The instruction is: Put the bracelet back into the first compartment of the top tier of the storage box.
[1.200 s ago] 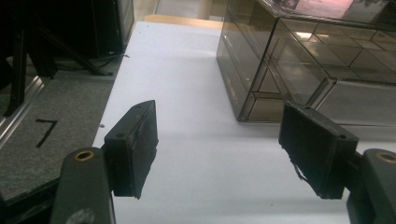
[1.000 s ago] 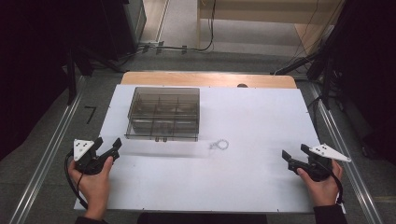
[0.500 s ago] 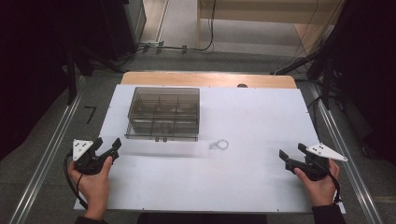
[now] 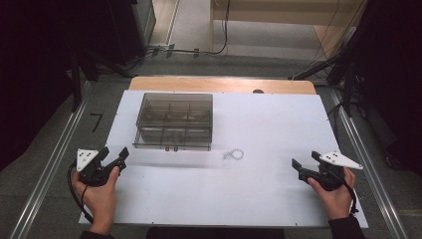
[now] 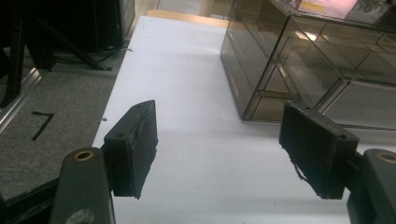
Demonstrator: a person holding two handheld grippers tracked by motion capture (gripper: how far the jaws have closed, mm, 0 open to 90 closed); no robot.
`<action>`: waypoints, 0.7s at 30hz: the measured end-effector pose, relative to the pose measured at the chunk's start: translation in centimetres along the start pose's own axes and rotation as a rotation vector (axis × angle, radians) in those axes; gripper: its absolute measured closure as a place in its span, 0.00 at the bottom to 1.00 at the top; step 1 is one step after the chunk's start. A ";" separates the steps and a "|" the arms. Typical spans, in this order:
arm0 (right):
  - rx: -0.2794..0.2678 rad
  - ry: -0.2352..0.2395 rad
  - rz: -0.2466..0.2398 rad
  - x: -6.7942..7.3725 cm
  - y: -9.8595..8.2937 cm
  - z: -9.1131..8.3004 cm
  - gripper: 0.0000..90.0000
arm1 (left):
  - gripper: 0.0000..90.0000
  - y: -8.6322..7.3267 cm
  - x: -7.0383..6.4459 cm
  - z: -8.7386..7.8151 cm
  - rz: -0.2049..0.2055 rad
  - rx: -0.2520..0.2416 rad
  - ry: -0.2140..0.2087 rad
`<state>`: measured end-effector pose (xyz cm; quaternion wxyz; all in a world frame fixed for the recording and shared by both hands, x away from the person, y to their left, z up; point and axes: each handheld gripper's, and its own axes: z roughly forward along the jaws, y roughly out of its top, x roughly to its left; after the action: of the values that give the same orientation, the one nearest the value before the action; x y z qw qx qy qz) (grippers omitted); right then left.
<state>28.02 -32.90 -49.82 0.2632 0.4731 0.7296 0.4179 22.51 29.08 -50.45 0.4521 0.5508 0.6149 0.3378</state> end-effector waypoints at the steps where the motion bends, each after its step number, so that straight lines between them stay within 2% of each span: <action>1: -0.001 0.000 -0.002 0.1 0.0 0.1 0.19 | 0.32 0.0 0.0 0.0 0.000 0.000 0.000; 10: 0.001 0.027 -0.033 1.3 0.6 0.9 0.19 | 0.32 0.0 0.1 0.0 -0.009 0.002 0.003; 21: -0.007 0.043 -0.036 2.1 1.2 1.3 0.19 | 0.32 -0.1 0.1 0.1 -0.011 0.004 0.003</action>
<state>28.74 -30.28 -49.47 0.2566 0.4499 0.7419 0.4259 22.55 29.16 -50.53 0.4519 0.5480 0.6192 0.3348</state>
